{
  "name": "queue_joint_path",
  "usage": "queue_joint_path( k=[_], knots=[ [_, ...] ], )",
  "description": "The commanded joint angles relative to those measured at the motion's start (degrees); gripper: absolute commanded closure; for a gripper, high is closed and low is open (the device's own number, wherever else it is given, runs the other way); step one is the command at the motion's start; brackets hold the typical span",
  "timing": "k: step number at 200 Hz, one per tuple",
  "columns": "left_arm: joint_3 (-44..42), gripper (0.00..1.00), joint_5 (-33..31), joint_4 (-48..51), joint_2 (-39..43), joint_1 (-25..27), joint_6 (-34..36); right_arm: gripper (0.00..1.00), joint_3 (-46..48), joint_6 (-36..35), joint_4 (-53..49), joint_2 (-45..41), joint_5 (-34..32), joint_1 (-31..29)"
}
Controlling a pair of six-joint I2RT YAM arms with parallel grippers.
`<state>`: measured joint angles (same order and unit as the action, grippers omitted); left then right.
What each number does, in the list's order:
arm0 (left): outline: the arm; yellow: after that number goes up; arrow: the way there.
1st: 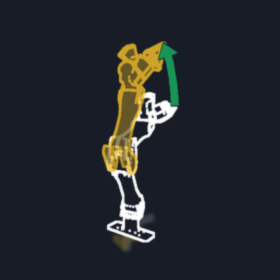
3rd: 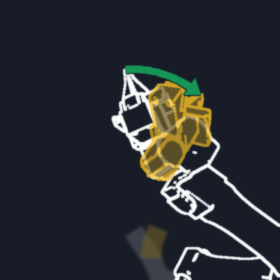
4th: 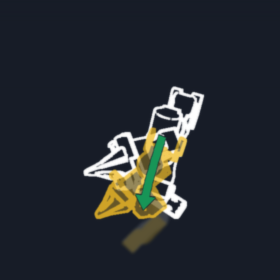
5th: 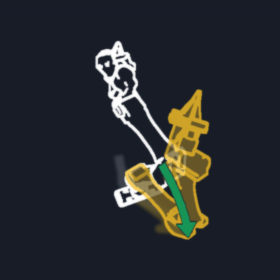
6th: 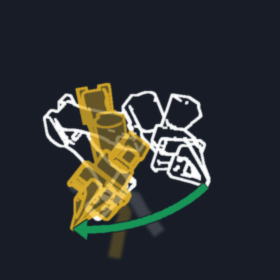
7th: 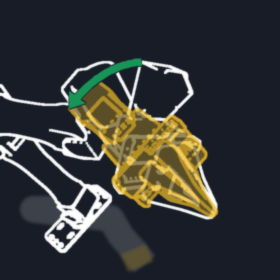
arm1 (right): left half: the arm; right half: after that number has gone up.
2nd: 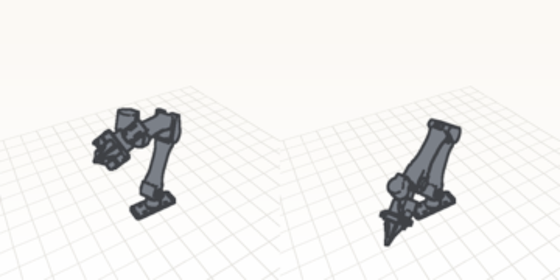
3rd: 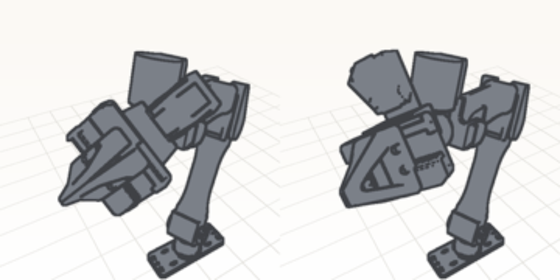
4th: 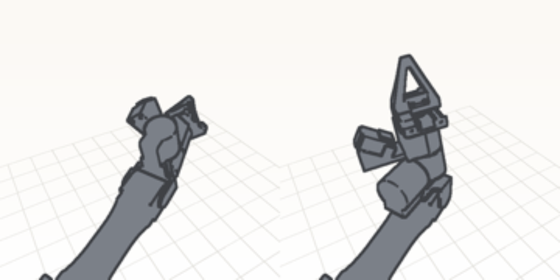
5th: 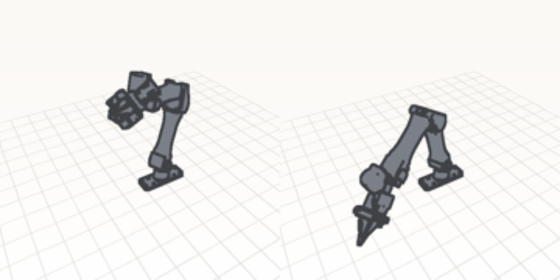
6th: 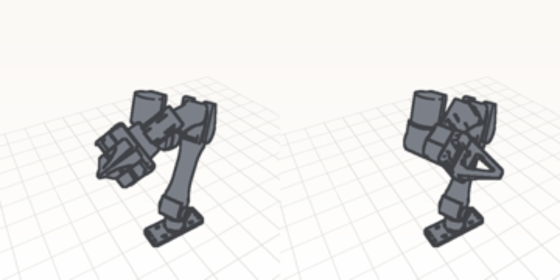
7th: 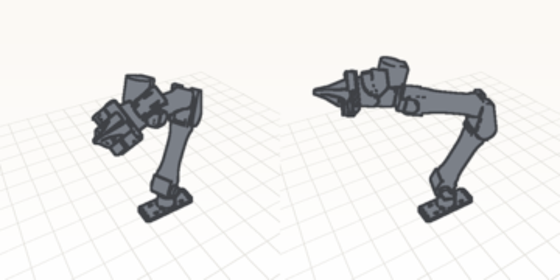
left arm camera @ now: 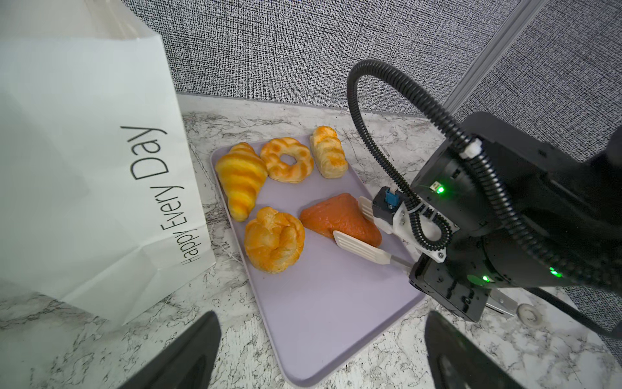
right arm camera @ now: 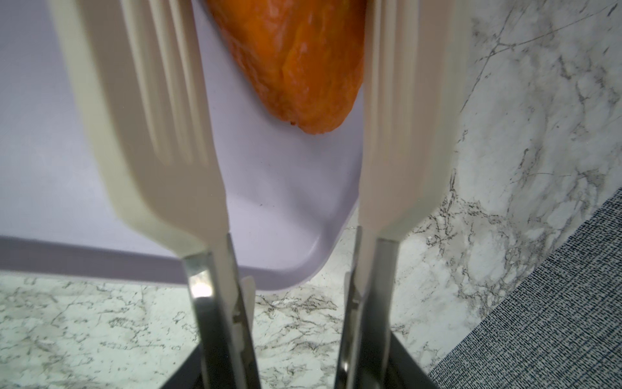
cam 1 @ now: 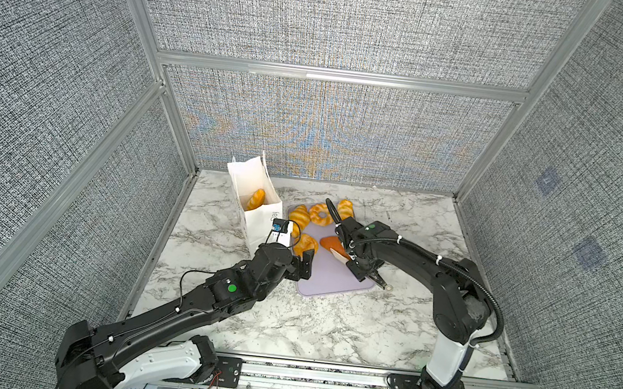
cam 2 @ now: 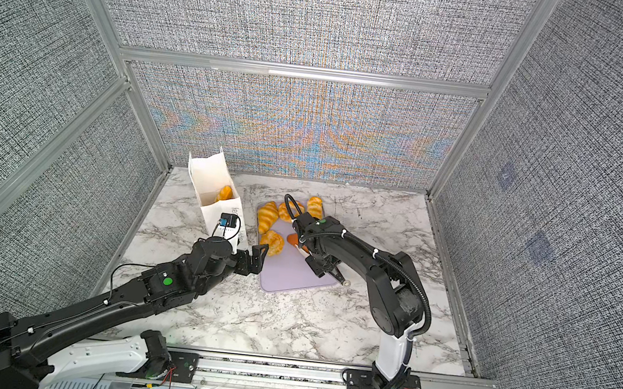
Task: Place the fake bread into the paper bag
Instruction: 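Squeeze the tongs closed on the orange pastry with the right gripper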
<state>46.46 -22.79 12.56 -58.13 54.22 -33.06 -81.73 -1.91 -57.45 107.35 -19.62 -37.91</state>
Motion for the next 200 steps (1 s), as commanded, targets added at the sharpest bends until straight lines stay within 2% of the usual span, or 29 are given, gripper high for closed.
queue_joint_path(
  k=[1,51,78,200],
  knots=[
    [-0.1,0.04,-0.7,0.0,0.4,-0.1,-0.2,0.5,-0.1,-0.8,-1.4,0.2,-1.0,-0.1],
    [-0.9,0.02,-3.9,1.1,3.9,0.0,0.4,0.59,0.7,-2.8,-1.7,-0.6,-0.2,0.0],
    [-0.8,0.02,-4.9,2.4,5.5,0.0,0.5,0.65,0.0,-2.8,-0.5,-2.2,3.0,0.5],
    [0.8,0.01,-0.1,-1.1,3.5,-0.1,4.9,0.69,-2.6,-1.6,0.5,-7.2,9.3,3.1]
  ],
)
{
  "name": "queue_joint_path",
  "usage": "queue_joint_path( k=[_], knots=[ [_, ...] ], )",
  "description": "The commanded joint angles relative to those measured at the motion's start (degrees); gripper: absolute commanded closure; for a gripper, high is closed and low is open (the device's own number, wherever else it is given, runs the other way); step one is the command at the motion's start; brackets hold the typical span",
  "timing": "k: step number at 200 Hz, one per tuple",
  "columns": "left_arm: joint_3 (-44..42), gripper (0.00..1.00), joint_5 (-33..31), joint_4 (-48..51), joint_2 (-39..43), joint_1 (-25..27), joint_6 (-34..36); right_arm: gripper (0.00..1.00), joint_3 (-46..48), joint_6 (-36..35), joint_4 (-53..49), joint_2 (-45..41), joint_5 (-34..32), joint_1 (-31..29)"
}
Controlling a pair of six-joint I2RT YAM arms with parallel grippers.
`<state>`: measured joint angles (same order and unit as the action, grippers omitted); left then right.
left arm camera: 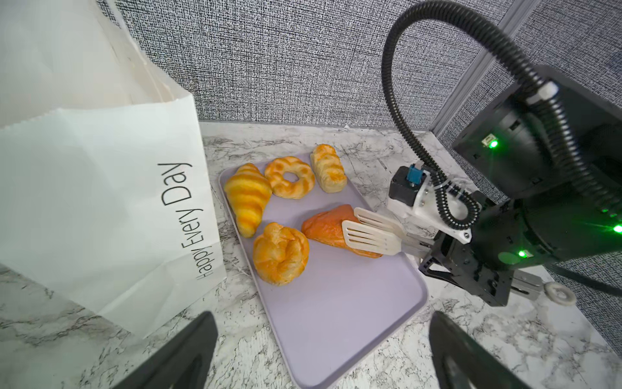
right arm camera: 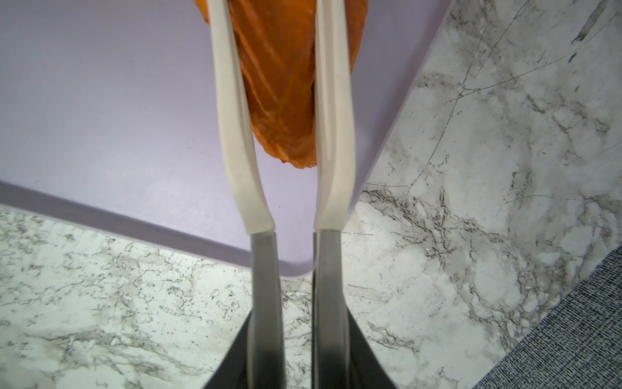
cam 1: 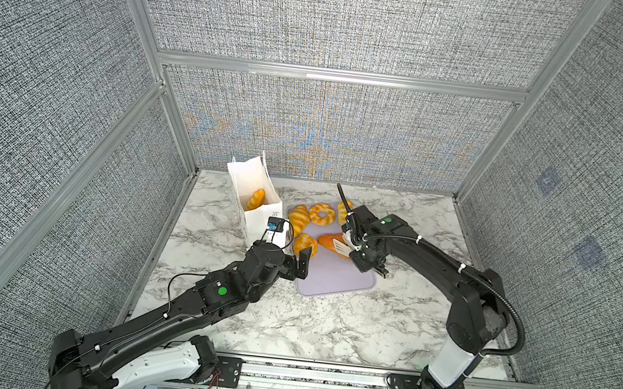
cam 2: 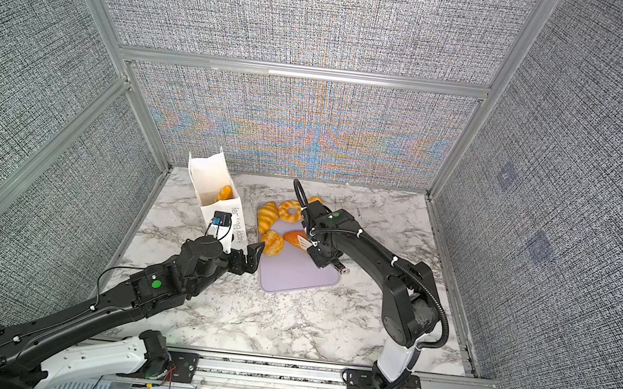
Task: Place the fake bread into the paper bag
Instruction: 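Squeeze the tongs closed on the orange pastry with the right gripper, then lift the pastry toward the bag with right gripper while left gripper steadies bag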
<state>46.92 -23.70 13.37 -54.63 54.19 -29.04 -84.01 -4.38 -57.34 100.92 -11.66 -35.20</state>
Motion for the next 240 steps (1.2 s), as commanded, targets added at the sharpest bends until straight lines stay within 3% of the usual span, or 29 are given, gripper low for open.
queue_joint_path(
  k=[1,53,97,179,240],
  knots=[
    [0.4,0.01,0.8,-1.9,0.0,-0.1,0.9,0.69,-0.4,0.8,0.5,-0.9,1.4,0.5],
    [0.9,0.01,0.1,-1.1,1.0,-0.1,1.4,0.69,-0.4,1.5,1.4,-2.4,3.7,1.2],
    [2.7,0.01,5.3,-1.4,0.6,-0.1,4.7,0.69,-1.8,1.7,1.2,-3.8,5.7,1.8],
    [6.0,0.01,5.0,0.1,-1.8,-0.3,7.3,0.69,-6.3,1.9,0.2,-7.2,8.3,1.9],
    [9.9,0.01,4.8,2.5,-2.2,-3.7,7.7,0.69,-9.6,2.4,-0.3,-8.8,11.3,2.0]
  ],
)
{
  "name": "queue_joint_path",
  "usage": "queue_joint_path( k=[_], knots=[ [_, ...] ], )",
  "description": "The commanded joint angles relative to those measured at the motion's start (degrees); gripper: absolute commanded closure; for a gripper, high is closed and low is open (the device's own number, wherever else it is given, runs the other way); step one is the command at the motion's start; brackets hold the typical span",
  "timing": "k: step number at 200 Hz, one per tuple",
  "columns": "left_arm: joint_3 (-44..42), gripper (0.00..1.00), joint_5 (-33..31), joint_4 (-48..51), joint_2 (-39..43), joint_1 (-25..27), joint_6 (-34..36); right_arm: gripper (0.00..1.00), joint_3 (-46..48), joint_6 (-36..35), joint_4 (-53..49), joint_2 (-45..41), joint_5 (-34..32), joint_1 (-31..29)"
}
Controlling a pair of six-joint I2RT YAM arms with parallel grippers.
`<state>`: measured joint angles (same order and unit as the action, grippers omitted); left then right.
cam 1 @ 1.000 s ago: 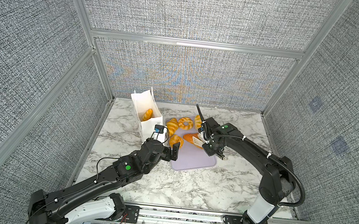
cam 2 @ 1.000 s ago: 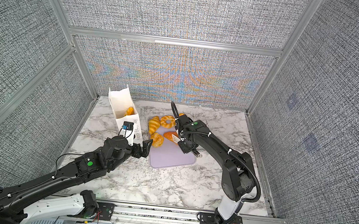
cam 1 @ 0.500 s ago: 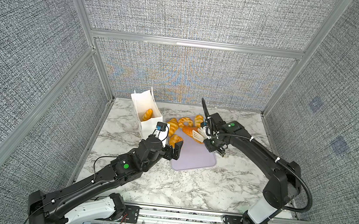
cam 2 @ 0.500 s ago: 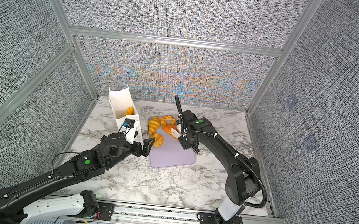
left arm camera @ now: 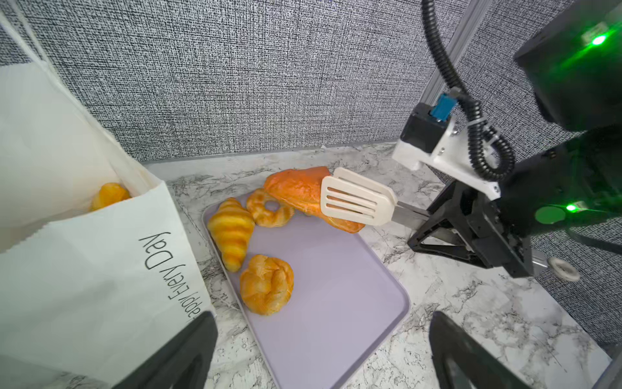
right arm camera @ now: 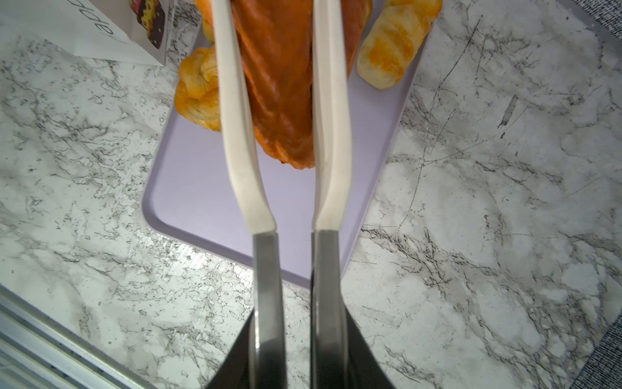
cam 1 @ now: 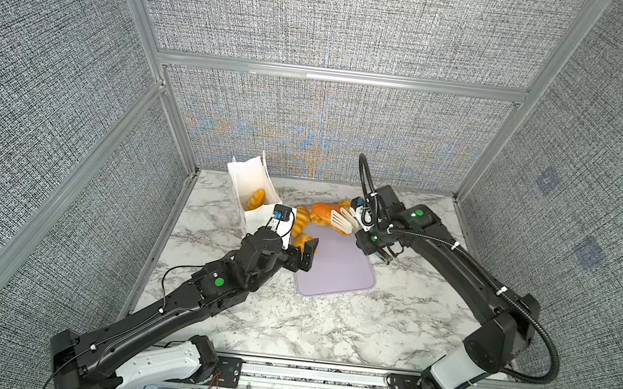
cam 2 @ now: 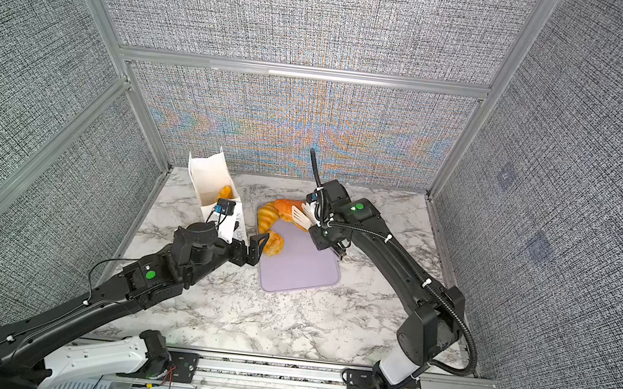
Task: Place the fake bread into the paper bag
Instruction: 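Lift the pastry toward the bag with right gripper while left gripper steadies bag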
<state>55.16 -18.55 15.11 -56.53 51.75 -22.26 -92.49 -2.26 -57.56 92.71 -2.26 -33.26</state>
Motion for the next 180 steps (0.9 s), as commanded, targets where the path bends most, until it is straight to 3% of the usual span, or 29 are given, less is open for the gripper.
queue_joint_path(
  k=[1,75,133,180],
  knots=[
    [1.8,0.01,-0.3,0.9,-0.3,-1.3,0.9,0.69,-1.2,0.3,-0.1,-0.6,1.9,0.1],
    [6.6,0.0,-0.2,5.3,-1.5,-5.1,2.2,0.69,-4.0,1.1,1.0,-2.6,5.9,0.1],
    [12.9,0.01,-0.2,12.5,-0.5,-8.7,4.3,0.69,-3.4,3.6,9.1,-5.5,16.0,-0.3],
    [16.9,0.0,0.4,17.7,-0.5,-11.2,6.1,0.68,-4.9,5.1,12.1,-5.9,20.1,-1.5]
  ],
)
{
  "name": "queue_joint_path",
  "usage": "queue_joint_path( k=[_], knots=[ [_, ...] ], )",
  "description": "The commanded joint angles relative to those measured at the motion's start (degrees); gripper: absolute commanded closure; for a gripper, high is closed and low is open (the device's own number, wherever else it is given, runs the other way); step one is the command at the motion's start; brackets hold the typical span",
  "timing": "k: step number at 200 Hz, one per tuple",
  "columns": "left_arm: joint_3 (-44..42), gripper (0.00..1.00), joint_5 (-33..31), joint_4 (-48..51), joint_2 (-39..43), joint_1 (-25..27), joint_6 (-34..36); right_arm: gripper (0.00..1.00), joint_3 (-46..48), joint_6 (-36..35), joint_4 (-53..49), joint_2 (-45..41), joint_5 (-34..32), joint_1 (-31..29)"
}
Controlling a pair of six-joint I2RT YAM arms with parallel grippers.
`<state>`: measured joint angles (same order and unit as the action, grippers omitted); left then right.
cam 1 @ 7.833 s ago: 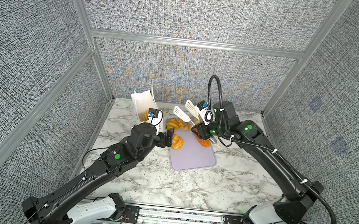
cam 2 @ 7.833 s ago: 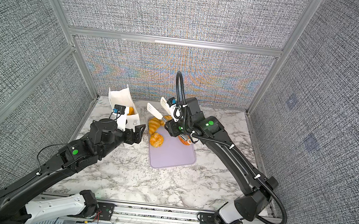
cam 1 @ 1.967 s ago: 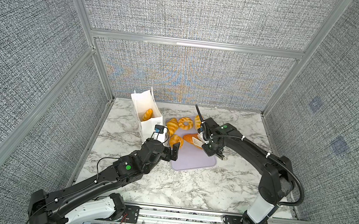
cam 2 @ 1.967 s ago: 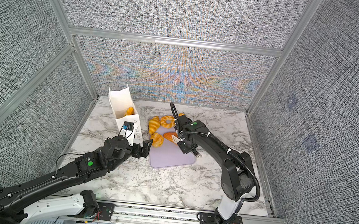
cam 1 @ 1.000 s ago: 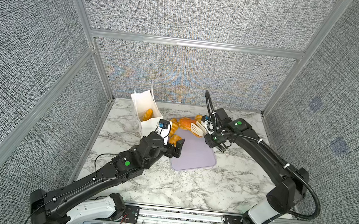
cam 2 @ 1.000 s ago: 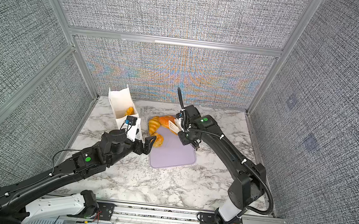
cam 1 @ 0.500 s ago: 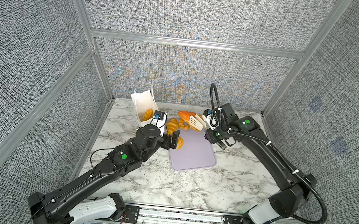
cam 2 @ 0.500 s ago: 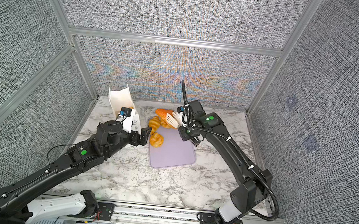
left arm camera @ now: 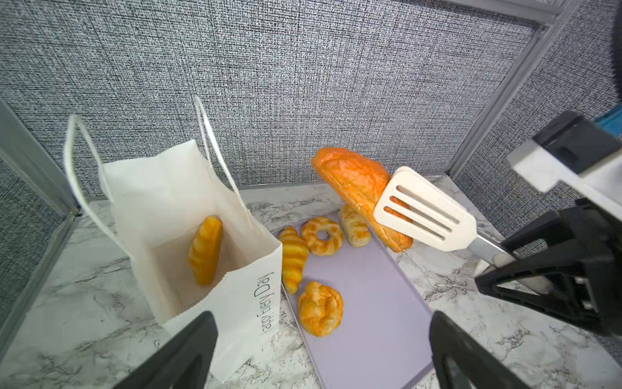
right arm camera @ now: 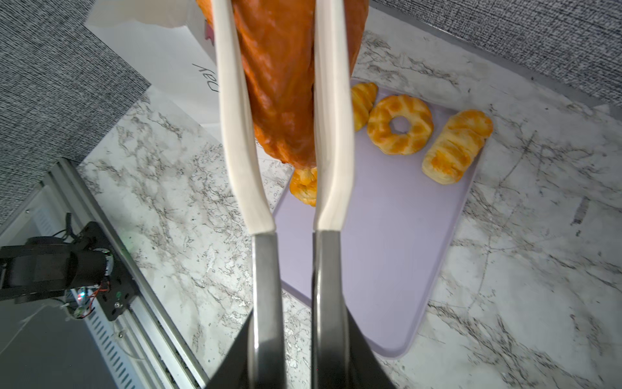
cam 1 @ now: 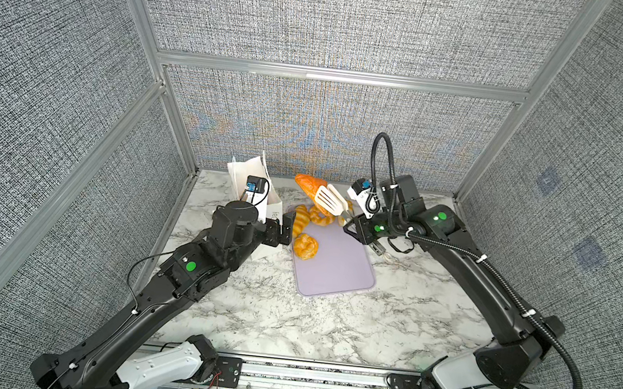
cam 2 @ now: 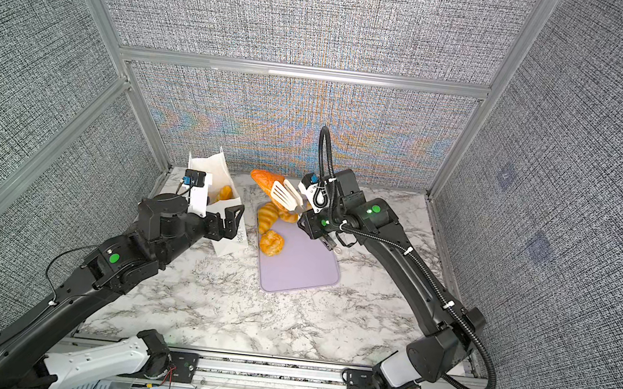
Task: Place the fake bread into the paper bag
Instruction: 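Lift the pastry toward the bag with right gripper while left gripper steadies bag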
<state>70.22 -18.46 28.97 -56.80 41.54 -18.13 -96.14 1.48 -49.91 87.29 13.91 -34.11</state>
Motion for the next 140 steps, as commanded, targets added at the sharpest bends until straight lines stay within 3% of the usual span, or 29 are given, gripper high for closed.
queue_joint_path(
  k=[1,85,140],
  knots=[
    [2.0,0.01,0.3,4.1,-0.2,-1.1,2.0,0.68,-1.3,1.4,4.5,-0.5,4.0,-0.7],
    [4.3,0.0,-2.6,8.6,2.8,-5.9,3.4,0.68,-3.2,5.3,11.9,0.7,10.0,-4.9],
    [2.8,0.01,-1.3,9.7,5.0,-10.6,4.1,0.68,-6.2,8.0,16.5,4.6,14.0,-7.3]
  ],
)
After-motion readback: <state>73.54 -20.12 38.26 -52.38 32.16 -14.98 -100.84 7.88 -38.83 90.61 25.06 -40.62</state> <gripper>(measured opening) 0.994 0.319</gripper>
